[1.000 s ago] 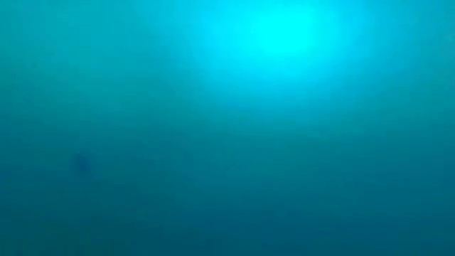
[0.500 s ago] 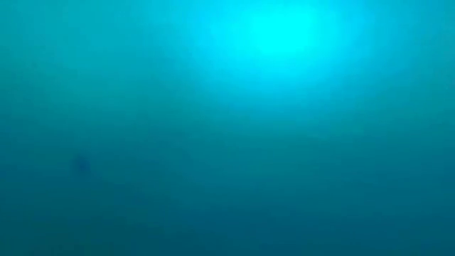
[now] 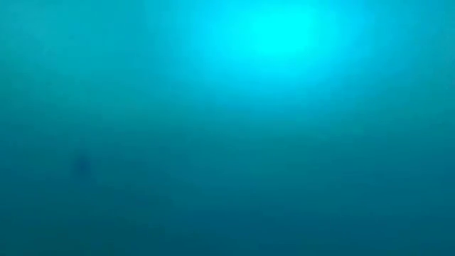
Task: Pick & Place USB Port
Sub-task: Put the white HDMI cable into the red bin
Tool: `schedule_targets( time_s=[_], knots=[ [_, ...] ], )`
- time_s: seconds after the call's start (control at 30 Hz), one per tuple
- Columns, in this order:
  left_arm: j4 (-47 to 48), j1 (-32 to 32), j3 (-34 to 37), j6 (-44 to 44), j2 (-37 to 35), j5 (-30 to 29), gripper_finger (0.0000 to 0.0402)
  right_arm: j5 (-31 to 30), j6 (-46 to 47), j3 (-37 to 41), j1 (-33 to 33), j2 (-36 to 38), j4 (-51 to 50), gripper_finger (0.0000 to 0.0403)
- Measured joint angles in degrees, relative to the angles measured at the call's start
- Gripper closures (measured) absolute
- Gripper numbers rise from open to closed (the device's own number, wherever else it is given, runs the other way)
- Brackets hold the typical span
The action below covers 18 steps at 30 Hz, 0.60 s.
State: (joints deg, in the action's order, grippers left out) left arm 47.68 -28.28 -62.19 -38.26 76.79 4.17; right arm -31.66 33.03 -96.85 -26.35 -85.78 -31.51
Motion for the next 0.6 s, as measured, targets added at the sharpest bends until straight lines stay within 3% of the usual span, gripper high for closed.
schedule_targets(
  time_s=[0.1, 0.27, 0.43, 0.6],
  knots=[
    [-2.71, 6.15, -0.01, -1.11, -3.10, 4.09, 0.0390, -0.98, -0.78, 0.00, 0.00, 0.00, 0.00, 0.0188],
    [-4.90, 17.62, -0.07, -5.39, -3.61, 1.76, 0.0390, -2.86, -1.49, 0.00, 0.02, 0.00, 0.01, 0.0188],
    [-6.56, 25.96, -0.11, -7.85, -0.40, -0.68, 0.0390, -2.86, -2.06, -0.01, 0.02, 0.09, -0.04, 0.0188],
    [-9.55, 30.80, -0.12, -8.73, 4.21, 0.68, 0.0390, -2.86, -2.26, -0.01, 0.02, 0.12, -0.02, 0.0188]
  ],
)
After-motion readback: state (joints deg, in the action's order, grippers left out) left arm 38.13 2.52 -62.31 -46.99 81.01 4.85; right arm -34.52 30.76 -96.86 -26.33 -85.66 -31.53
